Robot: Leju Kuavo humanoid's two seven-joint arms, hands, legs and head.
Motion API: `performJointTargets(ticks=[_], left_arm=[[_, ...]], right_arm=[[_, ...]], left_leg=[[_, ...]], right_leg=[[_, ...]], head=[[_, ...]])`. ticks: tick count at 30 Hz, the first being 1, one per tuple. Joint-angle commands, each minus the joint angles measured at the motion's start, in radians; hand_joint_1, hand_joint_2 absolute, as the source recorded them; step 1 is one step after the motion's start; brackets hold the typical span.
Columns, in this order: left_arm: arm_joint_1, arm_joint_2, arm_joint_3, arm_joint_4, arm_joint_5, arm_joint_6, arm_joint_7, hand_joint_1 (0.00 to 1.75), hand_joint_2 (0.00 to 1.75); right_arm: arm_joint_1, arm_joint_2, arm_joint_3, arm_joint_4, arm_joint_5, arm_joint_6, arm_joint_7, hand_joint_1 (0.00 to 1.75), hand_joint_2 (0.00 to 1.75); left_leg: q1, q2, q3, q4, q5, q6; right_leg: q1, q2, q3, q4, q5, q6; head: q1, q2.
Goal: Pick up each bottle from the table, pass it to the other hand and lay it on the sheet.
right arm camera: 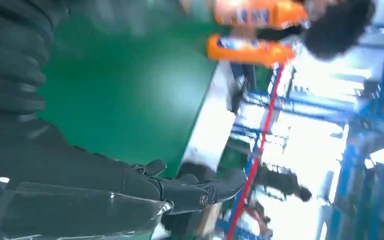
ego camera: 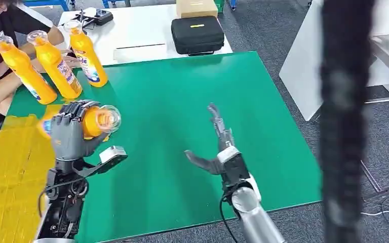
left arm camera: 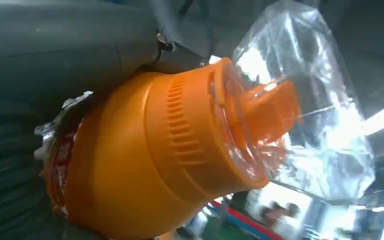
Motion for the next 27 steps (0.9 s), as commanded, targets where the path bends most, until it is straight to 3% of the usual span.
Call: performJointTargets(ticks=[1,2,3,4,5,6,7,10,12,13,14,15,16,18,19,27], left_arm=[[-0.312,0.584,-0.937,0.24,-0.208,0.0,1.039,1.75,1.75],[-0.312,0.584,-0.937,0.24,-0.208,0.0,1.039,1.75,1.75],[-0.312,0.584,-0.937,0.24,-0.208,0.0,1.039,1.75,1.75],[-0.312,0.584,-0.937,0.24,-0.208,0.0,1.039,1.75,1.75],[-0.354,0.595,-1.025,0.308,-0.208,0.0,1.07,1.75,1.75],[-0.413,0.565,-1.158,0.478,-0.208,0.0,1.12,1.75,1.75],[-0.423,0.534,-1.15,0.57,-0.208,0.0,1.082,1.75,1.75],[-0.381,0.548,-1.037,0.608,-0.208,0.0,0.967,1.75,1.75],[-0.381,0.548,-1.037,0.608,-0.208,0.0,0.967,1.75,1.75],[-0.348,0.558,-0.971,0.633,-0.208,0.0,0.911,1.75,1.75],[-0.322,0.528,-0.855,0.709,-0.154,0.0,0.787,1.75,1.75],[-0.322,0.528,-0.855,0.709,-0.154,0.0,0.787,1.75,1.75],[-0.318,0.496,-0.742,0.813,-0.112,0.0,0.662,1.75,1.75],[-0.318,0.496,-0.742,0.813,-0.112,0.0,0.662,1.75,1.75],[-0.346,0.466,-0.698,0.926,-0.108,-0.008,0.618,1.75,1.75],[-0.337,0.442,-0.627,0.944,-0.087,-0.027,0.578,1.75,1.75]], right_arm=[[-0.012,-0.071,-0.071,-0.098,-0.134,0.031,0.021,0.0,1.75],[-0.012,-0.071,-0.071,-0.098,-0.134,0.031,0.021,0.0,1.75],[-0.012,-0.071,-0.071,-0.098,-0.134,0.031,0.021,0.0,1.75],[-0.012,-0.071,-0.071,-0.098,-0.134,0.031,0.021,0.0,1.75],[-0.009,-0.073,-0.077,-0.099,-0.158,0.044,0.017,0.0,1.75],[-0.007,-0.077,-0.083,-0.099,-0.192,0.066,0.013,0.0,1.75],[-0.002,-0.079,-0.092,-0.103,-0.195,0.069,0.017,0.0,1.75],[0.015,-0.071,-0.121,-0.109,-0.186,0.066,0.025,0.0,1.75],[0.015,-0.071,-0.121,-0.109,-0.186,0.066,0.025,0.0,1.75],[0.041,-0.074,-0.128,-0.119,-0.19,0.074,0.023,0.0,1.75],[0.055,-0.07,-0.133,-0.123,-0.173,0.072,0.031,0.0,1.75],[0.055,-0.07,-0.133,-0.123,-0.173,0.072,0.031,0.0,1.75],[0.071,-0.056,-0.145,-0.123,-0.152,0.076,0.043,0.0,1.75],[0.071,-0.056,-0.145,-0.123,-0.152,0.076,0.043,0.0,1.75],[0.076,-0.044,-0.147,-0.119,-0.119,0.089,0.048,0.0,1.75],[0.06,-0.029,-0.159,-0.098,-0.079,0.102,0.062,0.0,1.75]], left_leg=[[0.002,-0.009,0.001,0.003,0.0,-0.006],[0.003,-0.016,-0.003,0.003,0.003,-0.004],[0.004,-0.014,0.0,0.004,0.002,-0.007],[0.002,0.0,-0.001,0.0,0.004,-0.006],[0.001,-0.001,0.001,0.0,0.004,-0.008],[0.002,0.001,0.003,0.0,0.003,-0.009],[0.004,-0.002,0.002,-0.001,0.003,-0.008],[0.004,0.004,0.007,-0.001,0.002,-0.009],[0.005,0.008,0.005,0.0,0.001,-0.01],[0.004,0.008,0.001,0.0,0.003,-0.009],[0.005,0.01,0.007,0.002,-0.002,-0.011],[0.004,0.011,0.002,-0.001,0.002,-0.009],[0.004,0.011,0.004,-0.001,0.002,-0.01],[0.004,0.008,0.004,-0.001,0.002,-0.011],[0.004,0.006,0.0,-0.001,0.003,-0.009],[0.006,0.004,0.001,0.001,0.002,-0.01]], right_leg=[[0.003,-0.011,0.003,0.004,-0.004,-0.002],[0.003,-0.018,-0.001,0.003,-0.003,-0.002],[0.004,-0.017,-0.002,0.003,-0.003,-0.003],[0.002,-0.004,-0.008,0.0,0.003,-0.006],[0.003,-0.005,-0.004,0.0,0.003,-0.006],[0.003,-0.003,-0.001,0.001,0.002,-0.006],[0.004,-0.004,0.001,0.0,0.002,-0.005],[0.004,0.001,0.003,0.0,0.002,-0.005],[0.005,0.005,0.003,0.0,0.003,-0.005],[0.004,0.005,-0.002,0.001,0.004,-0.006],[0.005,0.005,0.004,0.002,0.001,-0.006],[0.004,0.008,-0.002,0.0,0.004,-0.006],[0.004,0.007,0.0,0.0,0.003,-0.006],[0.004,0.005,0.001,0.0,0.002,-0.007],[0.004,0.006,-0.003,0.0,0.004,-0.006],[0.005,0.003,-0.002,0.001,0.002,-0.006]], head=[[0.001,0.0],[0.001,0.0],[0.0,0.0],[-0.003,0.0],[-0.002,0.0],[0.0,0.0],[0.0,0.0],[0.0,0.0],[0.001,0.0],[-0.001,0.0],[0.0,0.0],[0.0,0.0],[0.0,0.0],[0.0,0.0],[0.0,0.0],[0.0,0.0]])
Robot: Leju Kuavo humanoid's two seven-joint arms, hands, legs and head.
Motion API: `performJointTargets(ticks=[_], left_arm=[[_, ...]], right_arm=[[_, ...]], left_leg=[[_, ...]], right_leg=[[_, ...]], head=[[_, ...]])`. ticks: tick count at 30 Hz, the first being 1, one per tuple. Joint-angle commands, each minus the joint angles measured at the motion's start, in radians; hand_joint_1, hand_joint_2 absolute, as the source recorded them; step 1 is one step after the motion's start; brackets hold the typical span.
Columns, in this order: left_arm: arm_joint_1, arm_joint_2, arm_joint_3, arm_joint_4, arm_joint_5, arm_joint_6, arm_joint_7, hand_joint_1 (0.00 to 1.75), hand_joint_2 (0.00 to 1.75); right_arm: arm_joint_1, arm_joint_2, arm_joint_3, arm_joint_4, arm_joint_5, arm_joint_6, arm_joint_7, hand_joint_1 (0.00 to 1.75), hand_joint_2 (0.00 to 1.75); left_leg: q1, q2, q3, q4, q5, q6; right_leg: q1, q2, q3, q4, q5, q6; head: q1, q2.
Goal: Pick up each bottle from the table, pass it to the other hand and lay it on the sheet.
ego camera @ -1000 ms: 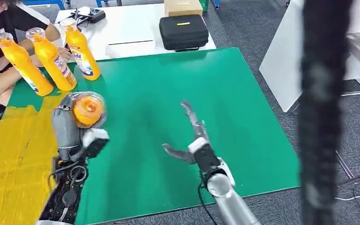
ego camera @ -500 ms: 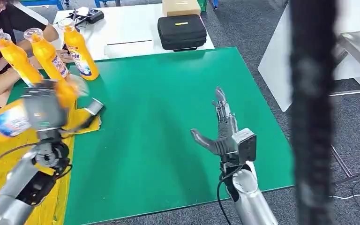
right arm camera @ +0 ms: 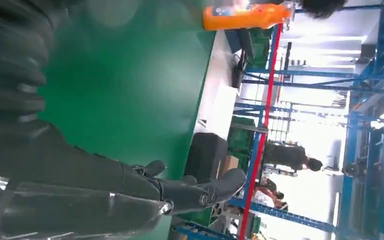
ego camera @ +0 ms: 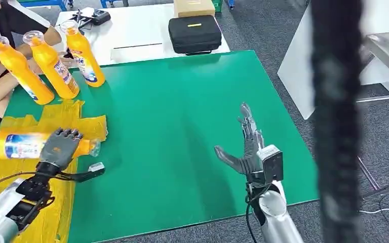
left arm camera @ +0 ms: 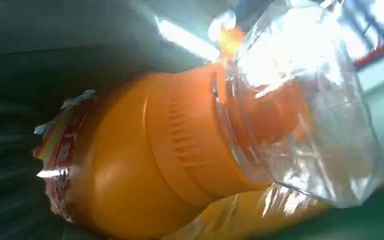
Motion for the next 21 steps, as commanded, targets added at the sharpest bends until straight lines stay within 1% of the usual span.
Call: performJointTargets(ticks=[1,2,3,4,5,6,7,8,9,10,11,12,13,14,15,16,17,18,19,20,21], left_arm=[[-0.045,-0.085,0.138,0.191,0.027,-0.025,-0.064,1.75,1.75],[-0.045,-0.088,0.139,0.191,0.026,-0.026,-0.064,1.75,1.75],[-0.043,-0.099,0.162,0.189,0.03,-0.019,-0.082,1.75,1.75],[-0.045,-0.105,0.165,0.188,0.031,-0.019,-0.083,1.75,1.75],[-0.044,-0.123,0.195,0.188,0.042,-0.009,-0.103,0.72,1.75],[-0.035,-0.142,0.244,0.17,0.075,0.0,-0.144,0.0,1.75],[-0.023,-0.156,0.292,0.146,0.092,0.0,-0.182,0.0,1.75],[-0.017,-0.164,0.314,0.135,0.104,0.0,-0.201,0.0,1.75],[-0.012,-0.172,0.337,0.125,0.119,0.0,-0.222,0.0,1.75],[-0.005,-0.184,0.381,0.111,0.165,0.0,-0.284,0.0,1.75],[0.001,-0.194,0.414,0.098,0.186,0.0,-0.324,0.0,1.75],[0.005,-0.203,0.438,0.088,0.205,0.0,-0.354,0.0,1.75],[0.009,-0.211,0.46,0.08,0.224,0.0,-0.383,0.0,1.75],[0.009,-0.211,0.46,0.08,0.224,0.0,-0.383,0.0,1.75],[0.01,-0.215,0.468,0.082,0.237,0.0,-0.4,0.0,1.75],[0.012,-0.222,0.484,0.08,0.261,0.0,-0.429,0.0,1.75],[0.012,-0.222,0.484,0.08,0.261,0.0,-0.429,0.0,1.75],[0.014,-0.227,0.494,0.084,0.279,0.0,-0.449,0.0,1.75],[0.013,-0.237,0.513,0.092,0.32,0.0,-0.495,0.0,1.75],[0.013,-0.243,0.523,0.093,0.344,0.0,-0.518,0.0,1.75],[0.014,-0.245,0.523,0.093,0.345,0.0,-0.519,0.0,1.75]], right_arm=[[-0.021,0.031,-0.045,0.034,0.043,0.015,0.02,0.0,1.75],[-0.02,0.03,-0.046,0.035,0.043,0.014,0.02,0.0,1.75],[-0.017,0.031,-0.05,0.034,0.051,0.014,0.019,0.0,1.75],[-0.015,0.03,-0.05,0.035,0.051,0.014,0.019,0.0,1.75],[-0.011,0.028,-0.052,0.036,0.053,0.013,0.019,0.0,1.75],[-0.011,0.024,-0.048,0.041,0.055,0.013,0.019,0.0,1.75],[-0.014,0.018,-0.041,0.05,0.055,0.012,0.019,0.0,1.75],[-0.015,0.016,-0.038,0.054,0.055,0.011,0.019,0.0,1.75],[-0.017,0.015,-0.036,0.059,0.054,0.008,0.019,0.0,1.75],[-0.021,0.014,-0.032,0.066,0.052,0.005,0.02,0.0,1.75],[-0.025,0.014,-0.028,0.071,0.051,0.001,0.021,0.0,1.75],[-0.03,0.016,-0.025,0.077,0.051,-0.001,0.022,0.0,1.75],[-0.034,0.02,-0.022,0.082,0.053,-0.005,0.025,0.0,0.0],[-0.034,0.02,-0.022,0.082,0.053,-0.005,0.025,0.0,0.0],[-0.037,0.022,-0.02,0.085,0.054,-0.008,0.028,0.0,0.0],[-0.039,0.023,-0.018,0.088,0.054,-0.008,0.03,0.0,0.0],[-0.039,0.023,-0.018,0.088,0.054,-0.008,0.03,0.0,0.0],[-0.039,0.023,-0.019,0.09,0.056,-0.011,0.033,0.0,0.0],[-0.038,0.02,-0.017,0.09,0.056,-0.011,0.033,0.0,0.0],[-0.036,0.019,-0.018,0.091,0.059,-0.018,0.035,0.0,0.0],[-0.034,0.018,-0.018,0.091,0.059,-0.018,0.035,0.0,0.0]], left_leg=[[0.001,-0.001,0.004,0.0,-0.001,-0.002],[0.002,-0.002,0.01,0.003,-0.005,-0.004],[0.001,-0.002,0.004,0.0,-0.002,-0.002],[0.001,-0.002,0.006,0.001,-0.003,-0.003],[0.0,-0.003,0.005,0.0,-0.002,-0.002],[0.0,-0.004,0.007,0.001,-0.003,-0.003],[0.0,-0.003,0.005,0.0,-0.002,-0.003],[-0.001,-0.004,0.004,-0.001,-0.001,-0.002],[0.0,-0.005,0.006,0.0,-0.002,-0.003],[-0.001,-0.005,0.004,0.0,-0.001,-0.002],[0.0,-0.005,0.007,0.0,-0.003,-0.003],[-0.001,-0.004,0.004,0.0,-0.001,-0.002],[0.0,-0.004,0.007,0.001,-0.003,-0.003],[0.0,-0.003,0.004,0.0,-0.002,-0.002],[0.0,-0.003,0.007,0.001,-0.003,-0.003],[-0.001,-0.003,0.005,0.0,-0.002,-0.003],[0.0,-0.003,0.007,0.001,-0.004,-0.004],[0.0,-0.003,0.006,0.0,-0.003,-0.003],[-0.001,-0.002,0.003,0.0,-0.001,-0.002],[0.0,-0.003,0.006,0.0,-0.003,-0.003],[-0.001,-0.002,0.004,0.0,-0.001,-0.002]], right_leg=[[0.001,-0.003,0.005,0.0,-0.002,0.0],[0.002,-0.006,0.012,0.002,-0.006,0.0],[0.001,-0.003,0.005,0.0,-0.002,0.0],[0.001,-0.004,0.007,0.0,-0.003,0.0],[0.001,-0.004,0.007,0.0,-0.003,0.0],[0.001,-0.006,0.009,0.0,-0.004,0.0],[0.001,-0.005,0.007,0.0,-0.003,0.0],[0.0,-0.005,0.005,-0.001,-0.002,0.0],[0.0,-0.006,0.008,0.0,-0.004,0.001],[0.0,-0.006,0.006,-0.001,-0.002,0.0],[0.001,-0.007,0.009,0.0,-0.004,0.0],[0.0,-0.005,0.006,-0.001,-0.002,0.001],[0.001,-0.006,0.009,0.0,-0.004,0.0],[0.001,-0.004,0.006,-0.001,-0.002,0.0],[0.001,-0.005,0.009,0.0,-0.003,0.0],[0.0,-0.005,0.007,0.0,-0.003,0.0],[0.001,-0.005,0.009,0.0,-0.004,0.0],[0.001,-0.005,0.008,0.0,-0.003,0.0],[0.0,-0.003,0.005,-0.001,-0.001,0.0],[0.001,-0.005,0.008,0.0,-0.003,0.0],[0.0,-0.004,0.005,-0.001,-0.001,0.0]], head=[[0.0,0.0],[0.0,0.0],[0.0,0.0],[0.0,0.0],[0.0,0.0],[0.0,0.0],[0.0,0.0],[0.0,0.0],[0.0,0.0],[0.0,0.0],[0.0,0.0],[0.0,0.0],[0.0,0.0],[0.0,0.0],[0.0,0.0],[0.0,0.0],[0.0,0.0],[0.0,0.0],[0.0,0.0],[0.0,0.0],[0.0,0.0]])
